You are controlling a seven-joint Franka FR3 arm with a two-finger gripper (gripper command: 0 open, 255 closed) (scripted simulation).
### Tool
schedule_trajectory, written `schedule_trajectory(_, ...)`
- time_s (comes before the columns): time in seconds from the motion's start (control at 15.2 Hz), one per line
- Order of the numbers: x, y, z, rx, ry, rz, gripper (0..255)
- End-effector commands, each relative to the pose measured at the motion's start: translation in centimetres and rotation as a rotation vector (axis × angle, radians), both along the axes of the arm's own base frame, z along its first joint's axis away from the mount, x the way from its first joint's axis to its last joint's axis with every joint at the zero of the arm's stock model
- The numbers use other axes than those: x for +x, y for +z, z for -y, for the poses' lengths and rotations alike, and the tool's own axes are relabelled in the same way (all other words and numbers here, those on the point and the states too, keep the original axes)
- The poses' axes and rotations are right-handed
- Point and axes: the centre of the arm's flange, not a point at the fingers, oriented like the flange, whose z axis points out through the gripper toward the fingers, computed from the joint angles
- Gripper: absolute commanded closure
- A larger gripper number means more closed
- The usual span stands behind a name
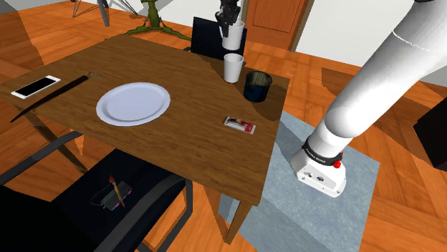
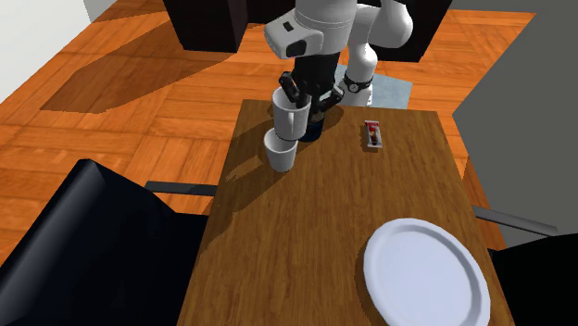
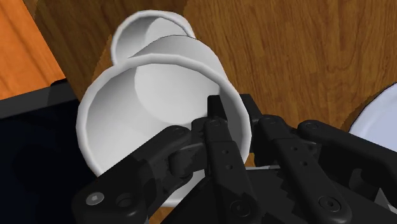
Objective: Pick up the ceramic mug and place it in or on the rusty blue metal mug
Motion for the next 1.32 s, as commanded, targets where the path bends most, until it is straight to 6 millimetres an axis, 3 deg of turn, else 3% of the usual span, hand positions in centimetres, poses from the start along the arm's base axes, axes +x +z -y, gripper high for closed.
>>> schedule_trajectory(0.0, -2.7, -0.2, 0.3, 0.000, 0.000, 0.001, 255)
schedule_trajectory(0.59, -15.0, 0.7, 2.2, 0.000, 0.000, 0.001, 255)
schedule_trajectory(1.25, -15.0, -4.6, 2.2, 0.000, 0.000, 0.001, 255)
